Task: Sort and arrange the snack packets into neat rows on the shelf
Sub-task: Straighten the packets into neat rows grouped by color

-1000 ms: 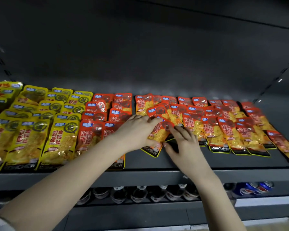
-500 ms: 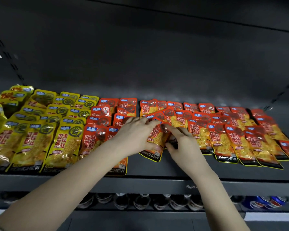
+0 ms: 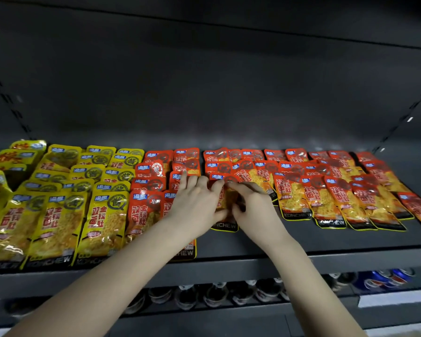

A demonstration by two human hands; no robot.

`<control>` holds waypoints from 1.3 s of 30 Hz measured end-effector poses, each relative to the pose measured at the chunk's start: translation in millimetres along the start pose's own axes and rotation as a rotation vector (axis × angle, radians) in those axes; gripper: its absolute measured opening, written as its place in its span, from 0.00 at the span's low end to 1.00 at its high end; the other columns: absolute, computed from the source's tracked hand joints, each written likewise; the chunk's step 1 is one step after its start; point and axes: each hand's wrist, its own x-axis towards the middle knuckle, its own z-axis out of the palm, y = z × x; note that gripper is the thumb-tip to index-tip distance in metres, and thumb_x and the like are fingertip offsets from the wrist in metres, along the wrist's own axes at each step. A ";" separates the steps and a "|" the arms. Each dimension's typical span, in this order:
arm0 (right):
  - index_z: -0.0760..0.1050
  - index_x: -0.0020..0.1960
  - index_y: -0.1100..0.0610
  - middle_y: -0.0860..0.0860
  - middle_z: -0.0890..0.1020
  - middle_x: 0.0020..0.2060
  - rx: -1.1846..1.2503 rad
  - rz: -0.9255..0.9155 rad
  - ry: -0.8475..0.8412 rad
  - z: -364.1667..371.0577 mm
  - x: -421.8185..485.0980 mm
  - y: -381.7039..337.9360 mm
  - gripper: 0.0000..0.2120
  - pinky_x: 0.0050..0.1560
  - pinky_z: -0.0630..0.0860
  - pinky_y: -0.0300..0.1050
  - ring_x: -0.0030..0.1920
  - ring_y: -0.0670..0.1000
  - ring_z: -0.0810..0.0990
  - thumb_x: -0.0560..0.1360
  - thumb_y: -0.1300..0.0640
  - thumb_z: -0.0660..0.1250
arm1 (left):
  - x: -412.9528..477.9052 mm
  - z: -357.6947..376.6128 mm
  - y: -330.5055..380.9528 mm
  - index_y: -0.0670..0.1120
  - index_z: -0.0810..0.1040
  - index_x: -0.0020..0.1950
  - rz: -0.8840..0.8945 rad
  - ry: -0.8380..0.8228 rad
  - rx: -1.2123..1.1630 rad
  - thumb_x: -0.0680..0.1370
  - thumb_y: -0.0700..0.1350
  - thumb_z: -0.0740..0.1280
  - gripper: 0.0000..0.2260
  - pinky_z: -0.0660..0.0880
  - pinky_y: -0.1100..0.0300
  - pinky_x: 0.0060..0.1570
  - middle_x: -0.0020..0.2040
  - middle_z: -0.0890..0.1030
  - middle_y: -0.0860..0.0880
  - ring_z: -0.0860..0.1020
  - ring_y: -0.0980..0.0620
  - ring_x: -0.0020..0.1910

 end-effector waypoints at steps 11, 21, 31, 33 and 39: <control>0.69 0.69 0.59 0.55 0.71 0.67 -0.098 -0.066 -0.121 -5.8 20.9 -5.8 0.22 0.64 0.55 0.30 0.67 0.54 0.69 0.75 0.69 0.58 | 16.3 5.6 2.9 0.44 0.52 0.76 -0.057 -0.036 0.060 0.79 0.60 0.56 0.32 0.41 0.40 0.73 0.76 0.55 0.39 0.53 0.36 0.74; 0.61 0.73 0.59 0.58 0.62 0.72 -0.146 -0.042 -0.130 8.5 24.1 -2.2 0.25 0.67 0.60 0.37 0.70 0.56 0.65 0.77 0.68 0.54 | 28.3 7.9 -1.8 0.44 0.43 0.77 -0.047 -0.147 0.053 0.82 0.54 0.50 0.28 0.38 0.44 0.72 0.77 0.47 0.35 0.46 0.38 0.76; 0.68 0.69 0.58 0.56 0.69 0.68 -0.063 -0.044 -0.079 -9.7 12.3 -11.4 0.20 0.63 0.62 0.33 0.65 0.55 0.72 0.78 0.65 0.57 | 25.7 5.9 -7.1 0.45 0.39 0.77 -0.055 -0.169 0.048 0.81 0.60 0.46 0.31 0.36 0.43 0.73 0.77 0.41 0.40 0.39 0.39 0.76; 0.69 0.69 0.56 0.55 0.69 0.67 -0.068 -0.049 -0.049 -11.6 4.2 -10.1 0.20 0.62 0.64 0.33 0.62 0.54 0.75 0.78 0.64 0.59 | 19.1 5.1 -4.5 0.45 0.40 0.78 -0.031 -0.154 0.030 0.81 0.61 0.46 0.32 0.36 0.43 0.73 0.77 0.41 0.39 0.40 0.39 0.76; 0.71 0.67 0.56 0.54 0.70 0.67 -0.104 0.065 0.017 -13.6 -15.5 -1.8 0.19 0.67 0.67 0.46 0.65 0.55 0.72 0.77 0.62 0.61 | 9.4 1.3 4.2 0.45 0.47 0.78 0.103 -0.067 -0.011 0.80 0.61 0.49 0.32 0.37 0.43 0.72 0.78 0.46 0.43 0.43 0.42 0.77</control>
